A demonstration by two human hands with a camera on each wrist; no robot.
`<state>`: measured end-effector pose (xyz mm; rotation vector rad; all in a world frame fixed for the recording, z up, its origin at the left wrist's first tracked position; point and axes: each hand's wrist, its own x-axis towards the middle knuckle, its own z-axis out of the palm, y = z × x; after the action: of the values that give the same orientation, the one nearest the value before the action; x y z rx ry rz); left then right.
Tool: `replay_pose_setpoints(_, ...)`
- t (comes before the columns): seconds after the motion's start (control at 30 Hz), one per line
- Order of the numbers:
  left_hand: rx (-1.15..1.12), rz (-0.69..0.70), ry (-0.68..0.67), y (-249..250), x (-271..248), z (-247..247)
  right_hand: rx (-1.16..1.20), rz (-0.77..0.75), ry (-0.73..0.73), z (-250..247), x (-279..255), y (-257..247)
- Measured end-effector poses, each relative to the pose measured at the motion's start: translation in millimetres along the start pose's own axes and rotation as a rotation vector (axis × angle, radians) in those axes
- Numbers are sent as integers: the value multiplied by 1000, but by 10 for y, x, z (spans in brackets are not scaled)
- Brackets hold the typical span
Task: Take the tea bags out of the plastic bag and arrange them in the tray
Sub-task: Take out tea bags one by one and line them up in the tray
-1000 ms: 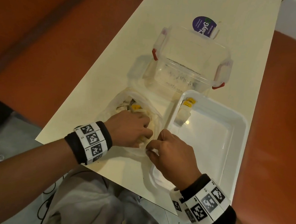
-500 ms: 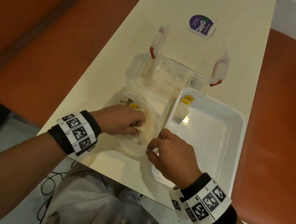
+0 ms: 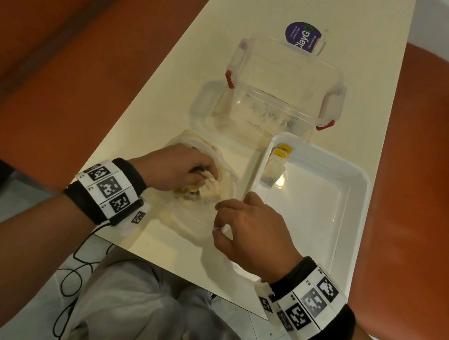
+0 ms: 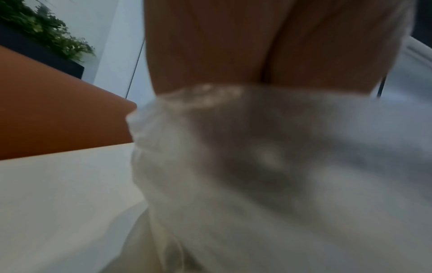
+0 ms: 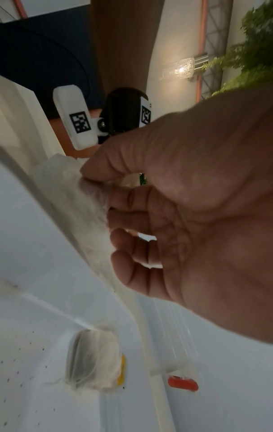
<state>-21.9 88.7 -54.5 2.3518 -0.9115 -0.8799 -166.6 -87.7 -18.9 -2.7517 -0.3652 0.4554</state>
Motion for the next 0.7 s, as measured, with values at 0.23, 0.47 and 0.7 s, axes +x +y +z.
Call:
replay_pose_setpoints(0.23, -186, -72, 117, 94, -177, -194, -36, 47, -14, -8, 57, 14)
replay_pose_setpoints(0.47, -988, -137, 200, 190, -382, -222, 247, 154, 137, -230, 36, -8)
replay_pose_setpoints(0.7, -1481, -232, 109, 326, -340, -54, 325, 117, 440, -398, 225, -34)
